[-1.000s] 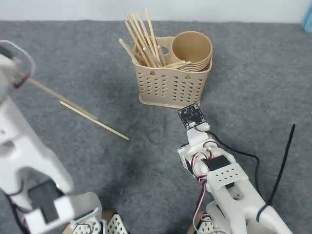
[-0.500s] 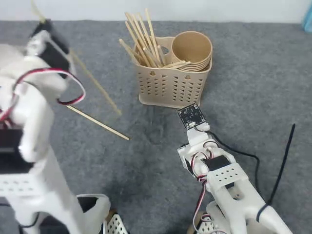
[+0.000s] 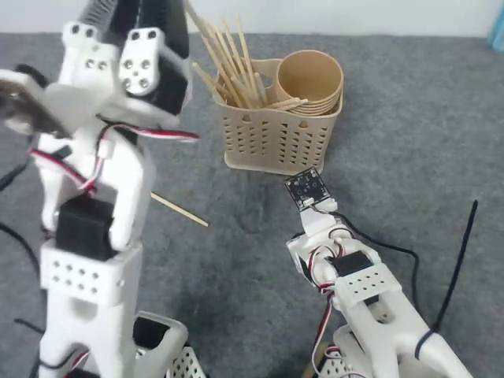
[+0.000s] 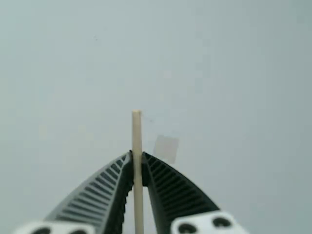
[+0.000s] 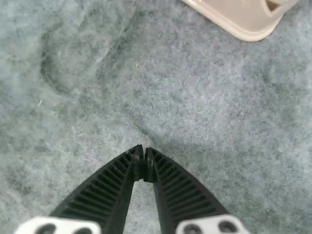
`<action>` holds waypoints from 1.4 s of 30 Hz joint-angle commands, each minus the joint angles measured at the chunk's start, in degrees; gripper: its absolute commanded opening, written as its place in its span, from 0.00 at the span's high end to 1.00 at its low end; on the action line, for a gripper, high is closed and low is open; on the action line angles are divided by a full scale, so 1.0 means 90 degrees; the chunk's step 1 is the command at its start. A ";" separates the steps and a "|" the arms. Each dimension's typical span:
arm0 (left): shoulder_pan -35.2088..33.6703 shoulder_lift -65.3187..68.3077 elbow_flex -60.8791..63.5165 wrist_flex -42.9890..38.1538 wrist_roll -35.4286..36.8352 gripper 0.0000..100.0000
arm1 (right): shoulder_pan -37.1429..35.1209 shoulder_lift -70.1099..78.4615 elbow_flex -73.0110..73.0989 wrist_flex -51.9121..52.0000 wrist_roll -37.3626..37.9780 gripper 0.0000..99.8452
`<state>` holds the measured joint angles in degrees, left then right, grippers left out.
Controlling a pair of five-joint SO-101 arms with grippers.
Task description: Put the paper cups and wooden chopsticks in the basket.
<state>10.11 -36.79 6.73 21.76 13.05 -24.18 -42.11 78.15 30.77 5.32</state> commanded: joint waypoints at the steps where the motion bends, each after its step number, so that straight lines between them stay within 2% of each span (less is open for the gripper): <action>1: 0.0049 0.0567 0.0024 -0.0479 -0.0234 0.99 | 0.0024 -0.0034 -0.0049 -0.0132 0.0088 0.99; 7: 0.0215 0.1582 0.0024 -0.1338 -0.0254 0.99 | 0.0015 -0.0034 -0.0059 -0.0151 0.0098 0.99; 16: 0.0264 0.2579 0.0151 -0.1719 -0.0234 0.99 | 0.0015 -0.0034 -0.0078 -0.0132 0.0274 0.99; 26: 0.0322 0.2022 0.1431 -0.1709 -0.0215 0.98 | 0.0005 -0.0034 -0.0068 -0.0132 0.0449 0.99; 28: 0.0322 0.1768 0.1646 -0.1690 -0.0215 0.95 | 0.0005 -0.0034 -0.0078 -0.0132 0.0449 0.99; 30: 0.0313 0.1504 0.1753 -0.1358 -0.0215 0.87 | 0.0005 -0.0034 -0.0078 -0.0132 0.0449 0.99; 35: 0.0322 0.0781 0.1646 0.0274 -0.0205 0.63 | 0.0005 -0.0034 -0.0078 -0.0132 0.0449 0.99; 40: 0.0205 0.0127 0.0923 0.2042 -0.0215 0.63 | 0.0005 -0.0034 -0.0059 -0.0132 0.0420 0.99; 42: -0.0117 -0.0195 0.0542 0.2862 -0.0215 0.65 | 0.0005 -0.0034 -0.0059 -0.0132 0.0420 0.99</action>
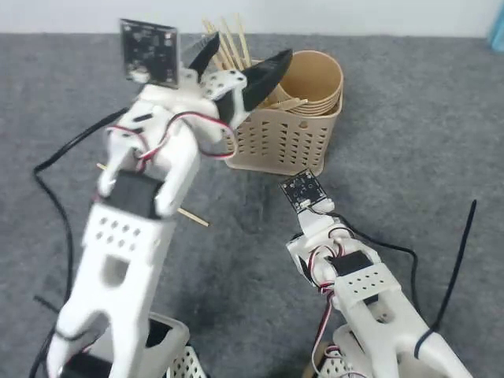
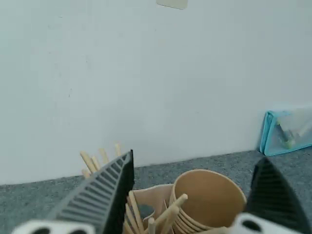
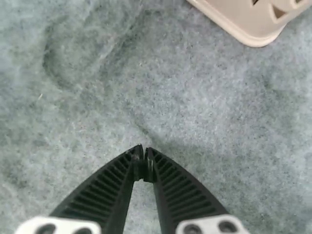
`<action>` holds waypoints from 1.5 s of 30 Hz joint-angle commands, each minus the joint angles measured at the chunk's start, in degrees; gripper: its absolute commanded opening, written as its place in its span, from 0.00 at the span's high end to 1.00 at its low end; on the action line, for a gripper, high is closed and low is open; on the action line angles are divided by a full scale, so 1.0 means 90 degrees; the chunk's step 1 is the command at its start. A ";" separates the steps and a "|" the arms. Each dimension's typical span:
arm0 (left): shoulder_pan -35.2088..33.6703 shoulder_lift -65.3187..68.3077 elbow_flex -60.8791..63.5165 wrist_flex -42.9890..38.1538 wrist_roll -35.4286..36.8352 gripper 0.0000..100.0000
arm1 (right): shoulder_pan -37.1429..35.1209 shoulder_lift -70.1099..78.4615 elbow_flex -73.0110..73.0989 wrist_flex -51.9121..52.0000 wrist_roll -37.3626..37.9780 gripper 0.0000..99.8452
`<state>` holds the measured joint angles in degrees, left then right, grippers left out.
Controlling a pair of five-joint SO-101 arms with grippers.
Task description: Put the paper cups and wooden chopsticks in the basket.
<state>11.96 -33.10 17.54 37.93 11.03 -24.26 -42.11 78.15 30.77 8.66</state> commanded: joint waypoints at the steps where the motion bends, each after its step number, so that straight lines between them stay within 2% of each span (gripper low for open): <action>1: -0.0469 -0.0781 -0.0855 0.1465 0.0010 0.67 | 0.0015 -0.0034 -0.0059 -0.0132 0.0039 0.99; 8: -0.2139 -0.1846 -0.1294 0.3643 0.0029 0.83 | 0.0005 -0.0034 -0.0039 -0.0132 0.0039 0.99; 12: -0.3165 -0.2344 -0.0777 0.4278 0.0029 0.95 | 0.0005 -0.0034 -0.0039 -0.0122 0.0039 0.99; 14: -0.3692 -0.2647 -0.0347 0.4376 0.0020 0.99 | -0.0063 -0.0034 -0.0020 -0.0122 0.0029 0.99; 19: -0.4825 -0.3643 0.1470 0.4366 0.0020 0.99 | -0.0767 -0.0112 0.0039 0.0034 0.0039 0.99; 23: -0.5499 -0.4786 0.3414 0.4278 0.0010 0.99 | -0.1460 -0.0122 -0.0762 0.1197 0.0068 0.99; 27: -0.6056 -0.6222 0.5543 0.3487 -0.0010 0.99 | -0.2076 -0.0063 -0.2256 0.2623 0.0088 0.99; 30: -0.6183 -0.7199 0.6911 0.2999 -0.0010 0.99 | -0.2486 -0.0034 -0.3341 0.3140 0.0098 0.99; 33: -0.6193 -0.7980 0.7751 0.3048 -0.0010 0.99 | -0.2867 0.0054 -0.3985 0.3199 0.0098 0.99; 36: -0.6183 -0.7893 0.8171 0.3018 -0.0010 0.99 | -0.3121 0.0591 -0.4552 0.3189 0.0098 0.99; 42: -0.6164 -0.7922 0.8777 0.2462 -0.0010 0.99 | -0.3160 0.2808 -0.6369 0.3053 0.0391 0.99; 45: -0.6164 -0.7922 0.8777 0.2471 -0.0010 0.99 | -0.3170 0.4176 -0.7531 0.2916 0.0488 0.98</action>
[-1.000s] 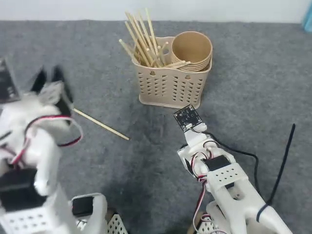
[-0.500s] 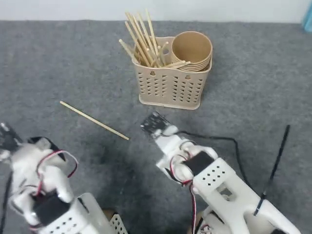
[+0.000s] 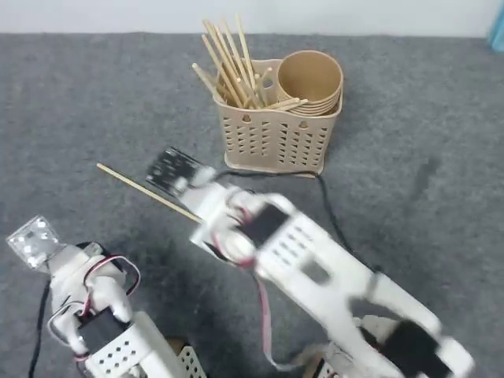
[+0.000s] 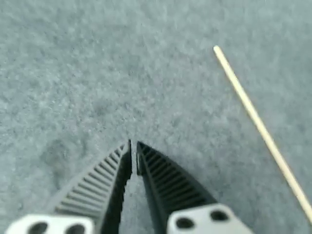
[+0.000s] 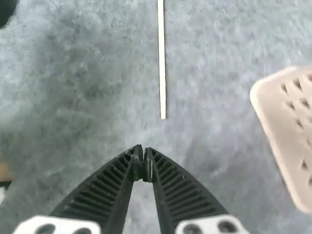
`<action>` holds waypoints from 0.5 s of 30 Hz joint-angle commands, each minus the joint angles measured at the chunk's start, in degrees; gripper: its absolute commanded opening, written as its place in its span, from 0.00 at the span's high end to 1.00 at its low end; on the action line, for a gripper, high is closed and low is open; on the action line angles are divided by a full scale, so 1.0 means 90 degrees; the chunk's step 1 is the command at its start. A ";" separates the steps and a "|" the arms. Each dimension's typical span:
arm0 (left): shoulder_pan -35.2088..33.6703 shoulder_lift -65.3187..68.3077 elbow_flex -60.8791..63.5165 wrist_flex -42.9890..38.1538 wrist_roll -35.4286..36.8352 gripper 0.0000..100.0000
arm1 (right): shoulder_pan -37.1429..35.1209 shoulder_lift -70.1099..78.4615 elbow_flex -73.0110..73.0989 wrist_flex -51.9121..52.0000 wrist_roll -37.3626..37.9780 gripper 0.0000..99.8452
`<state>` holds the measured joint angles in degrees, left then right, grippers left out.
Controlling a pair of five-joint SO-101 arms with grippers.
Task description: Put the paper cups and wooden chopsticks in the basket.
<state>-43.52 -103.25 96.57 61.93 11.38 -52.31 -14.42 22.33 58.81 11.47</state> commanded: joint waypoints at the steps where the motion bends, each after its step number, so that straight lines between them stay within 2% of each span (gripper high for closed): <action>1: 0.0000 -0.0127 -0.0005 -0.0195 -0.0059 0.99 | -0.0054 0.1568 -0.1768 -0.0249 0.0176 0.97; 6: 0.0000 -0.0127 -0.0005 -0.0195 -0.0059 0.99 | -0.0054 0.4049 -0.4278 -0.0181 0.0137 0.84; 15: 0.0000 -0.0127 -0.0005 -0.0195 -0.0059 0.99 | -0.0161 0.7458 -0.7609 -0.0181 0.0137 0.88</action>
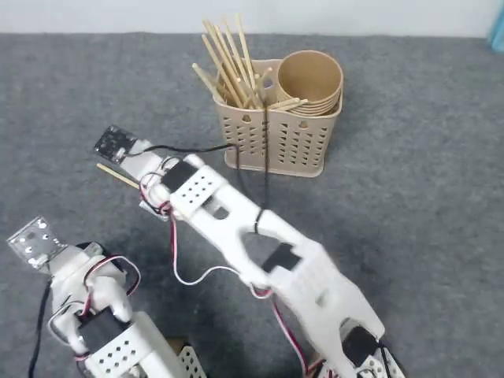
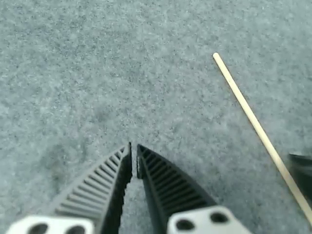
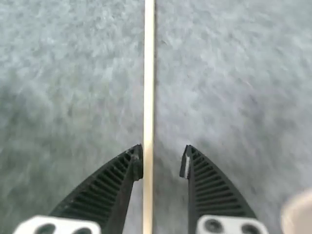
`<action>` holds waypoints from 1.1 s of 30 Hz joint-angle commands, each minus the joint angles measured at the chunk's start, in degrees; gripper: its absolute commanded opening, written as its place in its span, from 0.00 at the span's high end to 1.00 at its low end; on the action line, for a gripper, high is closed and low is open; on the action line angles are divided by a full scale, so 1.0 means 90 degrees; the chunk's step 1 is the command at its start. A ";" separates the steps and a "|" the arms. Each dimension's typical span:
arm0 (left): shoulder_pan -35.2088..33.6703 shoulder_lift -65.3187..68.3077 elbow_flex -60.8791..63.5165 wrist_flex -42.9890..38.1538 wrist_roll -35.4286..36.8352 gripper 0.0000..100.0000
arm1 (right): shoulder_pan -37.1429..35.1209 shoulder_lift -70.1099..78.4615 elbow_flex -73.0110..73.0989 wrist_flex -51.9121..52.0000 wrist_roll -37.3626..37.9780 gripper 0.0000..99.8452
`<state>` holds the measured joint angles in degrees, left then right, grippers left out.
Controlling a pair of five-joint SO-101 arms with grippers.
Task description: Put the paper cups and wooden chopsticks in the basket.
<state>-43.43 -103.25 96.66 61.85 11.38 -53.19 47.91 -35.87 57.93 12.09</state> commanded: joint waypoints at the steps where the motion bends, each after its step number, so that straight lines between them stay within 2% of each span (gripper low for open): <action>1: -0.0010 -0.0127 -0.0015 -0.0186 -0.0059 0.99 | -0.0063 0.0806 -0.1397 -0.0073 0.0068 0.88; 5: -0.0010 -0.0127 -0.0015 -0.0186 -0.0059 0.99 | -0.0024 0.1646 -0.2383 0.0513 0.0098 0.91; 10: -0.0010 -0.0127 -0.0015 -0.0186 -0.0059 0.99 | -0.0024 0.2300 -0.3673 0.1363 0.0088 1.00; 19: -0.0010 -0.0127 -0.0015 -0.0186 -0.0059 0.99 | -0.0054 0.2515 -0.6711 0.3248 0.0098 0.99; 33: -0.0010 -0.0127 -0.0015 -0.0186 -0.0059 0.99 | -0.0161 -0.0708 -0.6720 0.4684 0.0107 0.99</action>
<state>-43.43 -103.25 96.66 61.85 11.38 -53.54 52.92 -92.66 96.79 12.18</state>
